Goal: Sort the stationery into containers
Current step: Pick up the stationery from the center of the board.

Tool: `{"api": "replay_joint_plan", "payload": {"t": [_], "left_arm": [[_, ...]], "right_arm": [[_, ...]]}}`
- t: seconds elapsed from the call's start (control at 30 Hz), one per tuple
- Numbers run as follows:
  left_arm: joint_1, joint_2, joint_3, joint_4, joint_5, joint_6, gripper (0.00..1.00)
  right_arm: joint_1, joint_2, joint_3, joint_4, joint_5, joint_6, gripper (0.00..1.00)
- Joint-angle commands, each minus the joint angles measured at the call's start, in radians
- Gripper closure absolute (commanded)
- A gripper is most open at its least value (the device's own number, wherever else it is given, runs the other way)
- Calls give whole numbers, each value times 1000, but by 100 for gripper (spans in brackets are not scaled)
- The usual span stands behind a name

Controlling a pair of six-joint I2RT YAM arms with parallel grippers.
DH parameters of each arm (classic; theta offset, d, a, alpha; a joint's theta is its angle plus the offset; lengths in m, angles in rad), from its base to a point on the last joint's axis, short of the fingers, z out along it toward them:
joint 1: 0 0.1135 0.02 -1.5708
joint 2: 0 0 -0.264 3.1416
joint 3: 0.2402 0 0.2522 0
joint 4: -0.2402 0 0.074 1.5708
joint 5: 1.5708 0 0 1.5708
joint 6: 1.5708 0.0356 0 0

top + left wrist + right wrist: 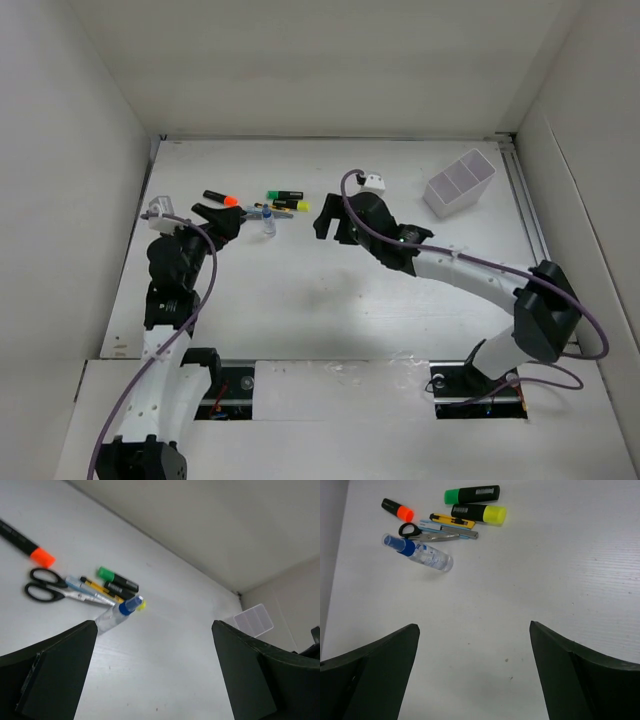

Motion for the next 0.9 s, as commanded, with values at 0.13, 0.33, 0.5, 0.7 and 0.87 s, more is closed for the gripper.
{"api": "replay_joint_plan", "payload": {"t": [0.13,0.33,0.5,0.7,0.87], "left_arm": [[-6,16,154,-144,-83,-35,0],[-6,2,105,-70,-106,-99,0],[-6,45,128,-45,-40,-75,0],[-6,33,97,10,-75,-84,0],[-6,23,58,29,-115,-84,64]], "right_arm": [[5,108,159,53,-54,-53,47],[5,172,254,53,-78,-62,98],[5,248,346,7,-69,-96,28],[5,424,582,-106,-73,-135,19],[23,582,772,-195,-84,-185,18]]}}
